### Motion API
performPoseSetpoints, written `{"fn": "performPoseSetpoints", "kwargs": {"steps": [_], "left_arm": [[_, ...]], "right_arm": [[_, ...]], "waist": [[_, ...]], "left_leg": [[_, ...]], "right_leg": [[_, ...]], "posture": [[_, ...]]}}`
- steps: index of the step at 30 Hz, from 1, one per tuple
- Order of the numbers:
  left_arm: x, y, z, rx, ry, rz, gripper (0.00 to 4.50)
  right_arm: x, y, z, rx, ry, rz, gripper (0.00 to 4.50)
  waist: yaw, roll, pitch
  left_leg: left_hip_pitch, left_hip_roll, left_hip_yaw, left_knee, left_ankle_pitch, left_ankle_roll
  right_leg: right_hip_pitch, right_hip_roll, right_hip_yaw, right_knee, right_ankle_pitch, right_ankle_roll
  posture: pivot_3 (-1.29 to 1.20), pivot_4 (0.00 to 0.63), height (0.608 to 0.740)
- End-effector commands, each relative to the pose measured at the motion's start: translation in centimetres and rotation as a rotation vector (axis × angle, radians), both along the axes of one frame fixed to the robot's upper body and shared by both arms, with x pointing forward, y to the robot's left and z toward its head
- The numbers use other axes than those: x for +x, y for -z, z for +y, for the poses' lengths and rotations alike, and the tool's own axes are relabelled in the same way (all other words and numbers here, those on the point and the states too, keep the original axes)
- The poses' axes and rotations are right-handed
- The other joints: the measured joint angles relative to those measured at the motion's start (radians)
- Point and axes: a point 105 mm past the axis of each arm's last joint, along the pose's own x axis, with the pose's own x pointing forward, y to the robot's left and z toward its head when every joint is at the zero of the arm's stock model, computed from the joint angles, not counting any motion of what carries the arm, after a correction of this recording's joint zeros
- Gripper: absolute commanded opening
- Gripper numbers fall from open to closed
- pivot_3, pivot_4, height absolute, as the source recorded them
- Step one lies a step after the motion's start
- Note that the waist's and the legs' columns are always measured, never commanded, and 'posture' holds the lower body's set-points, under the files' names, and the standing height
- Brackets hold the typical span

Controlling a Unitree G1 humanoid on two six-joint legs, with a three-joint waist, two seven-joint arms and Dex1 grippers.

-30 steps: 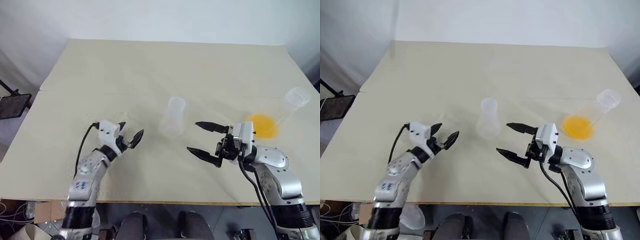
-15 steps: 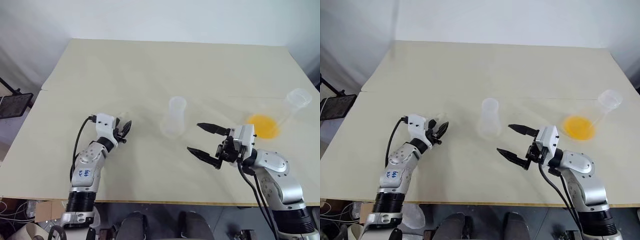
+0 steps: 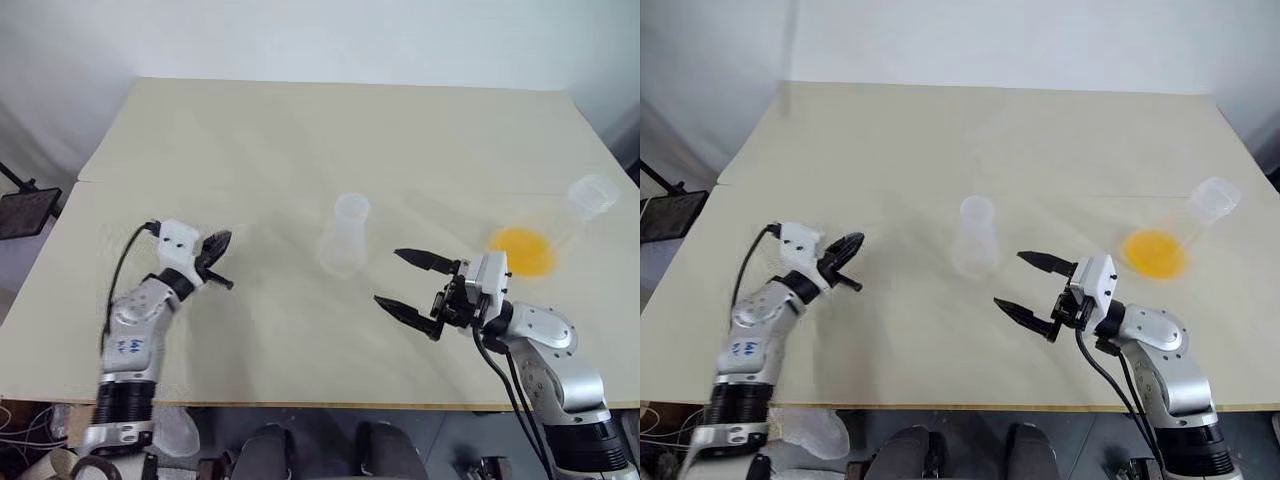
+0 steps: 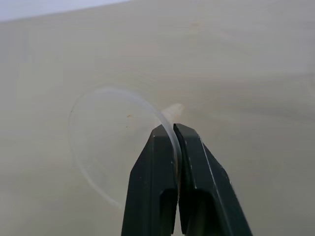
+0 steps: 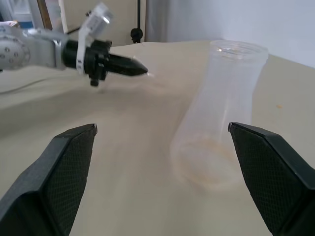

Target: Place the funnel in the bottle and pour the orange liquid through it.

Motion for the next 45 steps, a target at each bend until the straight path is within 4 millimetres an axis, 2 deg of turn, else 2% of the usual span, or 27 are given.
{"fn": "performPoseSetpoints", "kwargs": {"steps": [1,3,6,11,13,14,21,26,34,41,45], "left_arm": [[-1.5,-3.4,0.5,0.124,0.174,-0.058,0.02],[-1.7,-5.2,0.1,0.138,0.249,-0.077,0.02],[-1.4,-7.8,-2.1,0.215,0.377,-0.132,0.02],[-0.7,-11.2,-8.7,0.513,0.625,-0.225,0.02],[-0.4,-13.7,-12.0,0.565,0.71,-0.303,0.02],[-0.4,-14.3,-12.9,0.576,0.738,-0.322,0.02],[0.2,-15.6,-16.3,0.741,0.853,-0.369,0.02],[0.6,-14.6,-16.5,0.872,0.894,-0.34,0.02],[0.8,-15.1,-16.1,0.9,0.912,-0.336,0.02],[0.5,-13.0,-16.1,1.003,0.992,-0.273,0.02],[0.2,-13.8,-17.2,0.931,1.007,-0.29,1.02]], "right_arm": [[-0.5,-1.3,-0.4,0.011,0.025,-0.073,4.5],[-0.5,-1.4,-0.8,0.014,0.049,-0.077,4.5],[-0.6,-1.5,-1.5,0.029,0.096,-0.081,4.5],[-0.7,-2.1,-3.9,0.136,0.253,-0.061,4.5],[-1.2,-2.0,-5.1,0.169,0.334,-0.054,4.5],[-1.4,-2.0,-5.4,0.175,0.356,-0.053,4.5],[-2.9,-1.1,-6.0,0.19,0.427,-0.023,4.5],[-3.4,-0.8,-5.9,0.199,0.453,-0.019,4.5],[-3.6,-0.5,-5.7,0.208,0.465,-0.014,4.5],[-3.2,-0.4,-5.4,0.208,0.453,-0.012,4.5],[-3.0,-0.5,-5.3,0.206,0.447,-0.013,4.5]], "waist": [[0.0,0.0,0.0],[0.004,0.0,0.0],[0.014,0.0,0.0],[0.02,0.0,0.0],[0.021,0.0,0.0],[0.023,0.0,0.001],[-0.005,0.0,0.001],[-0.002,0.0,0.001],[0.007,0.0,0.001],[0.006,0.0,0.001],[0.008,0.0,0.001]], "left_leg": [[0.0,0.0,0.0,0.0,0.0,0.0],[0.0,0.0,0.0,0.0,0.0,0.0],[-0.001,-0.002,-0.001,0.001,0.0,0.0],[-0.003,-0.003,0.004,0.001,0.0,0.0],[-0.004,-0.003,0.004,0.0,0.0,0.0],[-0.004,-0.003,0.004,0.0,0.0,0.0],[-0.002,-0.001,0.008,-0.002,0.001,-0.001],[-0.002,-0.001,0.009,-0.001,0.001,-0.001],[-0.003,-0.001,0.008,0.0,0.001,-0.001],[-0.003,-0.001,0.008,0.0,0.001,-0.001],[-0.003,-0.001,0.008,0.0,0.001,-0.001]], "right_leg": [[0.0,0.0,0.0,0.0,0.0,0.0],[0.0,0.0,0.0,0.0,0.0,0.0],[0.001,-0.001,0.0,0.0,0.0,0.0],[0.0,-0.001,-0.003,0.0,0.0,0.0],[0.0,0.0,-0.004,0.0,0.0,0.0],[0.0,0.0,-0.004,0.0,0.0,0.0],[-0.001,0.001,-0.003,-0.001,0.0,0.0],[-0.001,0.001,-0.001,-0.002,0.0,0.0],[-0.001,0.001,-0.002,-0.002,0.0,0.0],[-0.001,0.001,-0.002,-0.001,0.0,0.0],[-0.001,0.001,-0.002,-0.001,0.0,0.0]], "posture": [[0.0,0.15,0.74],[0.0,0.15,0.74],[0.0,0.15,0.74],[0.0,0.15,0.74],[0.0,0.15,0.74],[0.0,0.15,0.74],[0.0,0.15,0.74],[0.0,0.15,0.74],[0.0,0.15,0.74],[0.0,0.15,0.74],[0.0,0.15,0.74]]}}
